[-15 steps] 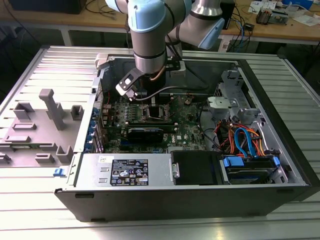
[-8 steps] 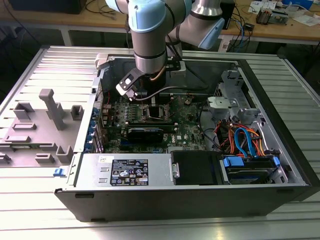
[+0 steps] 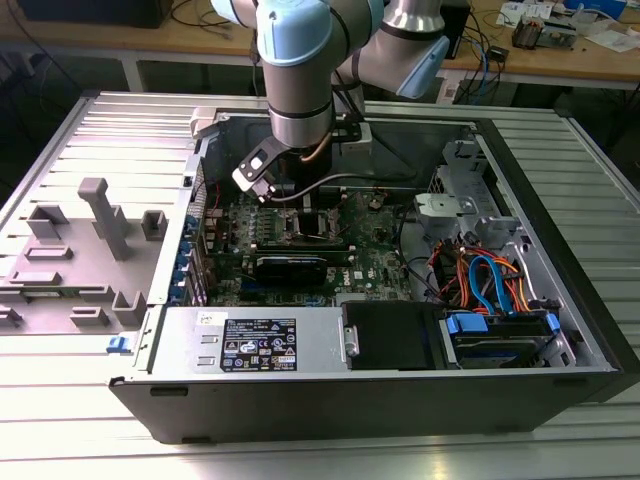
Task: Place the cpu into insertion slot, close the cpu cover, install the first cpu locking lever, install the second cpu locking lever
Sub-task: 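Place the cpu into insertion slot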
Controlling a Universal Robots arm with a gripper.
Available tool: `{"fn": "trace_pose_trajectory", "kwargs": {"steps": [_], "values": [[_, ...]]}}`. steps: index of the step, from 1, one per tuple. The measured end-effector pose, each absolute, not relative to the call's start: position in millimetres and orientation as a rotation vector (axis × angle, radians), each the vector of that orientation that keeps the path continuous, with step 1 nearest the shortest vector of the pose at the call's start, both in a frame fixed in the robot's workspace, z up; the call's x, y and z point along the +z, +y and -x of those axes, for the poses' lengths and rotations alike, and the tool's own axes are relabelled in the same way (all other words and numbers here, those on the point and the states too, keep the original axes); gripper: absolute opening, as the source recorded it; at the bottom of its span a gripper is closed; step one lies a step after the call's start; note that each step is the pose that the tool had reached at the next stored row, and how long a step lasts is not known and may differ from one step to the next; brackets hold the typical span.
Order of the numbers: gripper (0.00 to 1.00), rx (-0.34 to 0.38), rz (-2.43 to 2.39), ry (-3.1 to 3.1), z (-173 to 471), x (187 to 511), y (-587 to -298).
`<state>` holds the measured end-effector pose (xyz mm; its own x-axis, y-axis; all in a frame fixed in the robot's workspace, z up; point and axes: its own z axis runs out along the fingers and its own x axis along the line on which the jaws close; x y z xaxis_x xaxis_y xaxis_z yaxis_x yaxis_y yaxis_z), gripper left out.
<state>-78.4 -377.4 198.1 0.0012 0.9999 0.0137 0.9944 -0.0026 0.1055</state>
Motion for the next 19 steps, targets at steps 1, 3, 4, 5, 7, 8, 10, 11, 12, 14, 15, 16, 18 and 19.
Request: {"fn": "trace_pose_trajectory", "kwargs": {"steps": [1,3,4,5,7,8,10,11,12,14,15,16,18,19], "values": [[0.62,0.130,-2.176,2.171,78.4,198.1,-377.4],[0.62,0.130,-2.176,2.171,78.4,198.1,-377.4],[0.62,0.130,-2.176,2.171,78.4,198.1,-377.4],[0.62,0.130,-2.176,2.171,78.4,198.1,-377.4],[0.62,0.129,-2.176,2.171,78.4,199.3,-377.4],[0.62,0.130,-2.176,2.171,78.4,200.1,-377.4],[0.62,0.130,-2.176,2.171,78.4,203.2,-377.4],[0.62,0.129,-2.176,2.172,78.4,206.0,-377.4],[0.62,0.129,-2.176,2.172,78.2,209.2,-377.4],[0.62,0.128,-2.176,2.172,78.1,212.8,-377.4],[0.62,0.127,-2.177,2.173,77.7,215.0,-377.4],[0.60,0.126,-2.177,2.173,77.3,217.3,-377.4],[0.41,0.123,-2.179,2.175,75.2,219.8,-377.4],[0.35,0.121,-2.180,2.176,73.9,219.8,-377.4]]}}
